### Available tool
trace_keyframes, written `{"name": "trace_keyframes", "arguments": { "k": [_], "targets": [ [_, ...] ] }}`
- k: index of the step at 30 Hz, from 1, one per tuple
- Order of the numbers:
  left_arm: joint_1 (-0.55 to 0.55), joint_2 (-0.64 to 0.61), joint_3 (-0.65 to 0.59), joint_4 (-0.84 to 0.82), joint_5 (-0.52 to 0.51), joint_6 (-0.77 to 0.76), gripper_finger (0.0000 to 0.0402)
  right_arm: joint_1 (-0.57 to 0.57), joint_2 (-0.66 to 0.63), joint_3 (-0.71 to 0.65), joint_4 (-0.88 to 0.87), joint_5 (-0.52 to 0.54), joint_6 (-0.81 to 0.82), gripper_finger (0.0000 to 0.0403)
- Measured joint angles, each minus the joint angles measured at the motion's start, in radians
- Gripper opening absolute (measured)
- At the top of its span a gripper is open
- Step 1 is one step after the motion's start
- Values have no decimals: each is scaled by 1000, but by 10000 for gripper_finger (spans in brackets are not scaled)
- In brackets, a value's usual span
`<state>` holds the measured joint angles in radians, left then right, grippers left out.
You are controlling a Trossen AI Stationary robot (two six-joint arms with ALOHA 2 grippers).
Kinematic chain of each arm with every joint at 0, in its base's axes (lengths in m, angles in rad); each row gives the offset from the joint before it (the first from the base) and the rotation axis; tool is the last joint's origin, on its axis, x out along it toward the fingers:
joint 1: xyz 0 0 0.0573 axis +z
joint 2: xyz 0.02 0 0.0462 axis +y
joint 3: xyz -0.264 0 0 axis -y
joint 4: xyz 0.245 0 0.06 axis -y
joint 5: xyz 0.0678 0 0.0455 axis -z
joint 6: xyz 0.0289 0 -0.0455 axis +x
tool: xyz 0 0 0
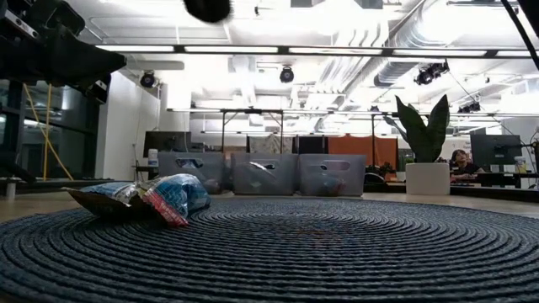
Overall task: Pick and place Granola Bars by type
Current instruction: Put the yellow granola bar into the middle black bin
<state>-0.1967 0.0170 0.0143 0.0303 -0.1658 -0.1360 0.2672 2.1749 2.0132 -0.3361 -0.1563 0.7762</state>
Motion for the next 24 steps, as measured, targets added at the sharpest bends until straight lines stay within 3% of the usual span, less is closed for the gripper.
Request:
{"name": "trace_keyframes", "arguments": {
  "k": [13,24],
  "targets": [
    [0,0,0,0,0,0,1,-68,0,1,514,-82,-107,68],
    [0,0,0,0,0,0,1,-121,0,2,726,-139,-133,68]
  ]
}}
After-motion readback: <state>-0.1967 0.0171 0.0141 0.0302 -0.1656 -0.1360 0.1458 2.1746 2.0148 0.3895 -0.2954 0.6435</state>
